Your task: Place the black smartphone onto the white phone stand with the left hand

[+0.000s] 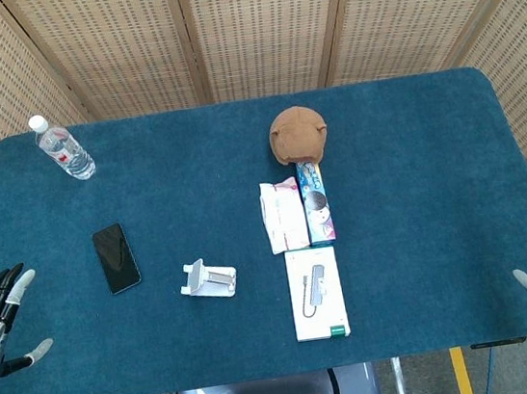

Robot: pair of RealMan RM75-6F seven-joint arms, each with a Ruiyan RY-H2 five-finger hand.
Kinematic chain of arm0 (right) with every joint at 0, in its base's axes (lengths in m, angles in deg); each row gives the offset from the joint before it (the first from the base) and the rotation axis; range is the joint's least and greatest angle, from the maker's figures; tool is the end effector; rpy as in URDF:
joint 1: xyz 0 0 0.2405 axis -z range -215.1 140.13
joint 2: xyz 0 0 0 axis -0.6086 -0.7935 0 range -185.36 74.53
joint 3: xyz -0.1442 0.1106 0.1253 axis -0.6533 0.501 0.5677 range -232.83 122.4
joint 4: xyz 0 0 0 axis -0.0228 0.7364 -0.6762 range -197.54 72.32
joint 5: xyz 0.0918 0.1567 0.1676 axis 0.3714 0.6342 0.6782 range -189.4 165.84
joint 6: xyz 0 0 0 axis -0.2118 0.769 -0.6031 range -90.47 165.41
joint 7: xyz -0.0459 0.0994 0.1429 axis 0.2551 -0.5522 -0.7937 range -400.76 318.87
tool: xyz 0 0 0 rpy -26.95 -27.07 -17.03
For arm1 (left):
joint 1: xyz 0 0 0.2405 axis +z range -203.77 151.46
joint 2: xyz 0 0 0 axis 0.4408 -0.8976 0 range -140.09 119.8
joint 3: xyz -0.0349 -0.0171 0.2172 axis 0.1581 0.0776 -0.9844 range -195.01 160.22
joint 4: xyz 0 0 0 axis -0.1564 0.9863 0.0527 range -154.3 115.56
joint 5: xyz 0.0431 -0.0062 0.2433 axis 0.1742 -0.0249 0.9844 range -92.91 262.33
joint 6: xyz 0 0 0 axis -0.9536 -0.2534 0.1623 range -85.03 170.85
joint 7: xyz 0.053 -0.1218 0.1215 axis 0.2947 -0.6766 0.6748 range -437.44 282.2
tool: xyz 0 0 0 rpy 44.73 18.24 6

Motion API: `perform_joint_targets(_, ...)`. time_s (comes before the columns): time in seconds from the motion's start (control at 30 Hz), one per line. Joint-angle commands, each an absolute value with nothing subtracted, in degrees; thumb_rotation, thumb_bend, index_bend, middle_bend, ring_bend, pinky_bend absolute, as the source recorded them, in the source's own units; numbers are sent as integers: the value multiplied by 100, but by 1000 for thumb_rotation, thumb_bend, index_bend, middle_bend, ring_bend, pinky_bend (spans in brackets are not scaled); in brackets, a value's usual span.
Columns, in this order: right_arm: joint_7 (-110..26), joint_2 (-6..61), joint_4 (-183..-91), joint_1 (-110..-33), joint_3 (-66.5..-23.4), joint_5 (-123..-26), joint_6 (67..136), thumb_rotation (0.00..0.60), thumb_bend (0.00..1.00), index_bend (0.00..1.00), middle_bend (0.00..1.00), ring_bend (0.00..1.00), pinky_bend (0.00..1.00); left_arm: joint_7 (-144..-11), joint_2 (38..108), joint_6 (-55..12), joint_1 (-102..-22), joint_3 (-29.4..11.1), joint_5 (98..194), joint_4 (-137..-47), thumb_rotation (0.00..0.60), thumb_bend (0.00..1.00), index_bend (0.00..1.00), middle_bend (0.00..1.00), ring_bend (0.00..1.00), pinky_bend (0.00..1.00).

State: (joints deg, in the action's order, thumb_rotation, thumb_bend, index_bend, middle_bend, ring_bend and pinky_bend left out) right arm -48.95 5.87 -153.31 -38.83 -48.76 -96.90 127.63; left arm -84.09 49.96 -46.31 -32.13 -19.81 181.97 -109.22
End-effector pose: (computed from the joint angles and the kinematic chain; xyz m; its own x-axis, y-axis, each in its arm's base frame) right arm -0.3076 -0.2133 0.1551 0.3360 0.1338 0.9323 -0.9419 0.0441 0.3331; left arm -0.2812 0.1983 0.1167 0.4062 0.0272 0.9134 0.8950 -0.2136 -0.3916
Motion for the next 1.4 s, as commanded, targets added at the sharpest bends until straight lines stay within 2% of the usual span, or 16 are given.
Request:
perform_joint_targets(0.03,-4893,588,-15331,-3881,-4874,-9687,12765,600,104,55,0,0,0,-8411,4998,-4638,-3213,-1979,18203,-10920,600,0,0,0,0,0)
perform_joint_targets(0.4,-4809,650,-15278,-3867,-4837,-9725,12887,600,104,55,0,0,0,-8287,5054,-4768,-3172,-1917,18192,-10900,600,0,0,0,0,0)
perform_joint_targets(0.7,-4732,704,-15235,-3871,-4824,-9708,12893,600,104,55,0,0,0,-8314,5108,-4416,-3345,-1860,18045,-10814,600,0,0,0,0,0)
perform_joint_targets(0.87,-4707,715,-15222,-3889,-4811,-9675,12853,600,103,55,0,0,0,-8665,5475,-4112,-3824,-1744,18366,-10109,600,0,0,0,0,0)
perform_joint_targets(1.03,-4651,726,-15243,-3918,-4770,-9568,12777,600,104,55,0,0,0,-9421,6287,-3812,-4582,-1764,19003,-8503,600,0,0,0,0,0)
perform_joint_targets(1.4,-4827,689,-15179,-3977,-4651,-9287,12571,600,105,55,0,0,0,-10297,7864,-3409,-5054,-1913,18952,-5838,600,0,0,0,0,0)
